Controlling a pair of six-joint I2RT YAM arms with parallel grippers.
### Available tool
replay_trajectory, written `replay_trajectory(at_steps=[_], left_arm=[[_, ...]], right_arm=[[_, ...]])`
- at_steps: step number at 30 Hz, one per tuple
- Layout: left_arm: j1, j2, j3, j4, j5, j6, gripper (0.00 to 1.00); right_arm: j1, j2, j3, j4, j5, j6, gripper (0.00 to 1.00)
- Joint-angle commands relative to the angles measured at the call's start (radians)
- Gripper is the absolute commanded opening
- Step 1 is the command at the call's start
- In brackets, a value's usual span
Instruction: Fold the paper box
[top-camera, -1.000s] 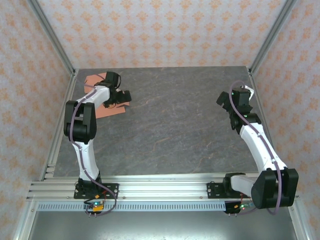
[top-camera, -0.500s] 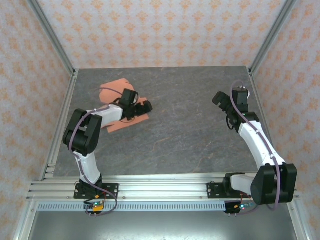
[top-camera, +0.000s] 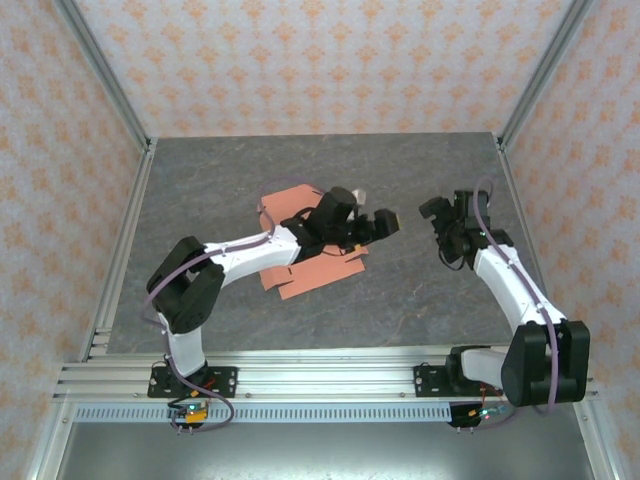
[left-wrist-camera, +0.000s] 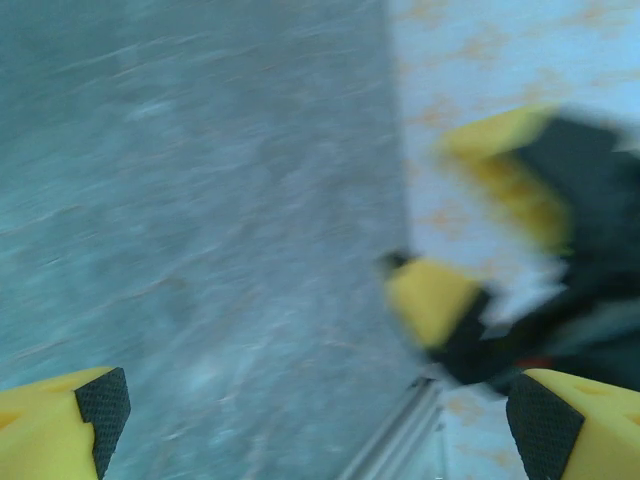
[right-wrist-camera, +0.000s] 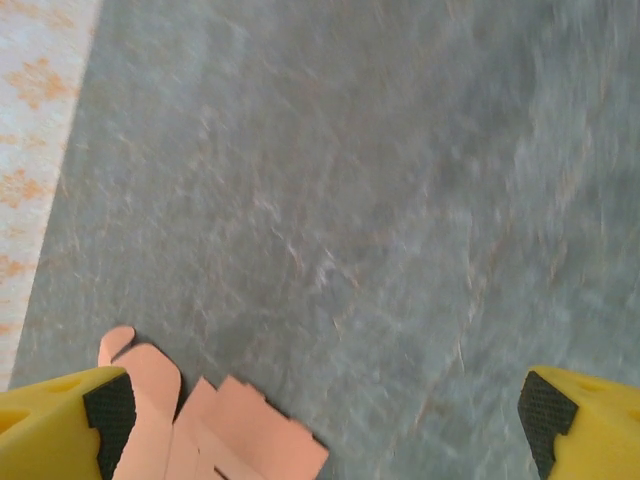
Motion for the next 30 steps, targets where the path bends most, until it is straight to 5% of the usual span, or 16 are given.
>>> replay_trajectory(at_steps=[1, 7, 12, 17, 30], left_arm=[[0.051, -0.122, 0.054, -0.18, -0.091, 0.132, 1.0], [0.212, -0.252, 0.016, -0.535, -0.296, 0.386, 1.0], [0.346, -0.283, -0.137, -0.61, -0.218, 0.442, 1.0], [0.35, -0.324, -0.294, -0.589, -0.266, 0.43, 1.0], [0.344, -0.263, -0.391, -0.679, -0.411, 0.433, 1.0]], right_arm=[[0.004, -0.044, -0.103, 0.11, -0.112, 0.199, 1.0], [0.078, -0.021, -0.207, 0.37, -0.195, 0.366, 0.94], [0.208, 0.091, -0.208, 0.513, -0.181, 0.403, 0.95], [0.298, 0.205, -0.234, 0.72, -0.164, 0.53, 0.94], [0.433, 0.413, -0.152, 0.818, -0.079, 0.587, 0.89]])
